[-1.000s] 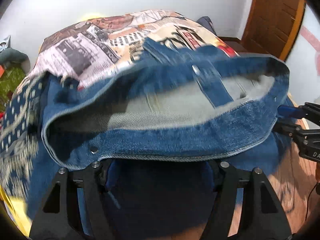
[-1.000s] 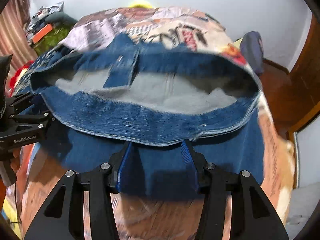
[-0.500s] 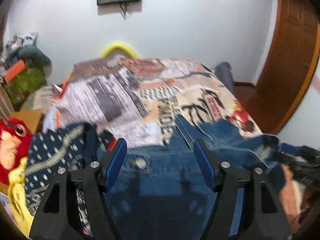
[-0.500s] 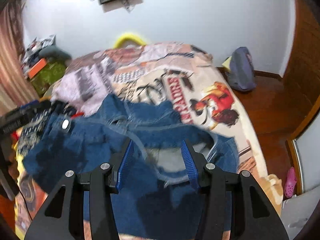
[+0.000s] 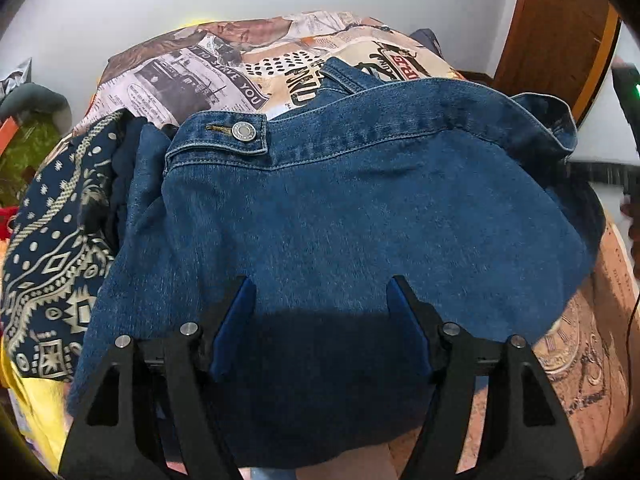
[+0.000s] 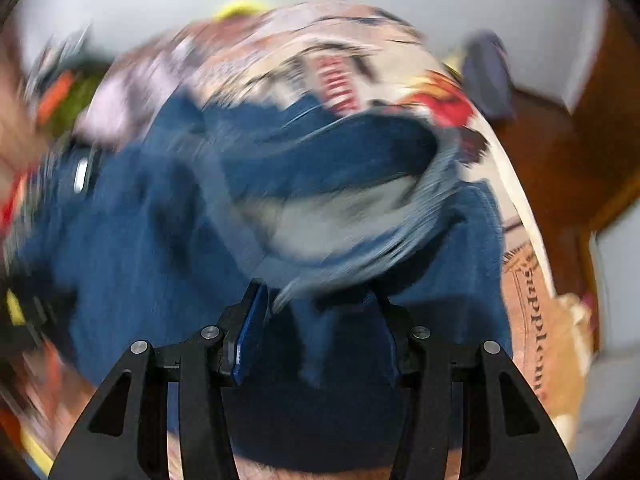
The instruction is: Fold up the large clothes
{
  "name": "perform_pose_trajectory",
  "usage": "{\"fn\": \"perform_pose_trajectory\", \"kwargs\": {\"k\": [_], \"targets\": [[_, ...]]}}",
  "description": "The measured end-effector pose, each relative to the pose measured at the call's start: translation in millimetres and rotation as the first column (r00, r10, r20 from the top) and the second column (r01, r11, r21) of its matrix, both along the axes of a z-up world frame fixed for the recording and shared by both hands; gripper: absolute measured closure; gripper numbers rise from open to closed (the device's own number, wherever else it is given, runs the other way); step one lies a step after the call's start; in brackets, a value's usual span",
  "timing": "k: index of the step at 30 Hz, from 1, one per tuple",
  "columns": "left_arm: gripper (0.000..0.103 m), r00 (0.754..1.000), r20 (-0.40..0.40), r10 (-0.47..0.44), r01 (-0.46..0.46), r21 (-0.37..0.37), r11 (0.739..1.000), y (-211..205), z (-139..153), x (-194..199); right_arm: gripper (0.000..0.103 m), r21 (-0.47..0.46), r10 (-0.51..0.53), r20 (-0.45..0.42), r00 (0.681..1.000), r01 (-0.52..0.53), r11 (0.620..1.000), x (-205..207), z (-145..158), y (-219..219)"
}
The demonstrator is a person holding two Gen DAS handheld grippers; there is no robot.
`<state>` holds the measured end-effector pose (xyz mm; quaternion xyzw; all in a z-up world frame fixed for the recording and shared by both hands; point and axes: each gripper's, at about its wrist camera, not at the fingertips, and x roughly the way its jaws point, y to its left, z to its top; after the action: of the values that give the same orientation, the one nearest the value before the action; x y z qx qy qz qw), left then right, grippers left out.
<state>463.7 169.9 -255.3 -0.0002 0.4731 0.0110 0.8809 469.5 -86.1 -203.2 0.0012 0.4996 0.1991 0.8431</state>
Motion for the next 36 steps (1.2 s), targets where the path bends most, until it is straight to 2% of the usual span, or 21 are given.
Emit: {"fn": "perform_pose_trajectory", "kwargs": {"k": [3,6,8,10,14,16,19,23,25,27,29,30,31,32,34,36], "targets": [[0.033,1.000,0.021,0.017,-0.017,-0.005,1.000,3,0,3,0.057,0.100,-0.154,0.014,0.988,0.152,0.983,19,9,-21],[0.033,0.998,0.038,0.050,-0.051,0.016,0.999,8,2,8,0.057,0.052,-0.234,0.120,0.965,0.229,0.972,17,21,-21],[0.033,0.995,0.056,0.084,-0.085,0.011,0.996,13,6,7,0.057,0.010,-0.221,0.188,0.957,0.223,0.975,8,28,-13],[0.033,0.991,0.081,0.105,-0.104,-0.011,0.995,18,11,2,0.057,-0.022,-0.175,0.229,0.957,0.185,0.982,-4,32,-3],[0.033,0.984,0.116,0.132,-0.129,-0.034,0.991,23,23,-12,0.057,-0.135,0.034,0.260,0.965,0.002,0.991,-26,30,26],[0.033,0.977,0.160,0.144,-0.140,-0.037,0.990,25,31,-27,0.057,-0.206,0.154,0.246,0.957,-0.104,0.973,-44,25,43],[0.033,0.963,0.217,0.157,-0.155,-0.027,0.988,28,40,-52,0.057,-0.250,0.273,0.203,0.940,-0.219,0.943,-67,11,54],[0.033,0.960,0.215,0.177,-0.173,-0.035,0.984,39,39,-75,0.057,-0.277,0.333,0.149,0.931,-0.284,0.918,-87,-10,58],[0.033,0.963,0.196,0.183,-0.177,-0.046,0.983,46,35,-86,0.053,-0.282,0.325,0.151,0.934,-0.274,0.920,-90,-12,54],[0.033,0.964,0.186,0.191,-0.186,-0.043,0.982,50,31,-95,0.040,-0.261,0.289,0.143,0.947,-0.246,0.934,-87,-12,40],[0.033,0.964,0.176,0.199,-0.196,-0.033,0.980,52,27,-102,0.039,-0.230,0.241,0.124,0.963,-0.209,0.951,-83,-11,26],[0.033,0.964,0.171,0.205,-0.203,-0.030,0.979,52,25,-105,0.034,-0.197,0.221,0.106,0.970,-0.197,0.960,-80,-11,16],[0.032,0.962,0.166,0.217,-0.215,-0.031,0.976,53,22,-109,0.033,-0.152,0.195,0.083,0.977,-0.181,0.972,-77,-11,5],[0.028,0.961,0.161,0.226,-0.223,-0.035,0.974,53,20,-112,0.033,-0.138,0.162,0.070,0.984,-0.152,0.979,-76,-12,-2],[0.026,0.957,0.131,0.260,-0.252,-0.075,0.965,58,11,-116,0.033,-0.123,0.088,0.055,0.995,-0.081,0.989,-71,-13,-21],[0.026,0.955,0.096,0.281,-0.264,-0.155,0.952,65,1,-119,0.033,-0.121,0.033,0.050,0.998,-0.027,0.992,-71,-13,-34]]}}
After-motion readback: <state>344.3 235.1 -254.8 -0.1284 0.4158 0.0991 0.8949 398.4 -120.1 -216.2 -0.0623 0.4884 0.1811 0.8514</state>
